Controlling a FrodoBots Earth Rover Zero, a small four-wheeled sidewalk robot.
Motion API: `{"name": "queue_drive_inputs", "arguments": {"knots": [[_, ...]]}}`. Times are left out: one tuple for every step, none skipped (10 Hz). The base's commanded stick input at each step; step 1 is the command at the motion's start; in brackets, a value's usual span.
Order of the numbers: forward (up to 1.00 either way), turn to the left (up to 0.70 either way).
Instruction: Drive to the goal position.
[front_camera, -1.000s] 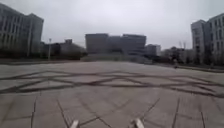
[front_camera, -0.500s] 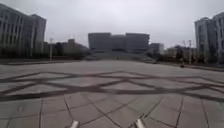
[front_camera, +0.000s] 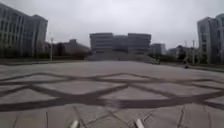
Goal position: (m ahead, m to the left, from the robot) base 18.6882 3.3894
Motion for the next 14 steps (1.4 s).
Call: {"name": "queue_drive_inputs", "arguments": {"knots": [[1.0, -0.4], [1.0, -0.4], [1.0, -0.4], [1.0, -0.39], [1.0, -0.35], [1.0, -0.29], [1.0, -0.12], [1.0, 0.0], [1.0, 0.0], [1.0, 0.0], [0.68, 0.0], [0.32, 0.0], [0.0, 0.0], [0.0, 0.0]]}}
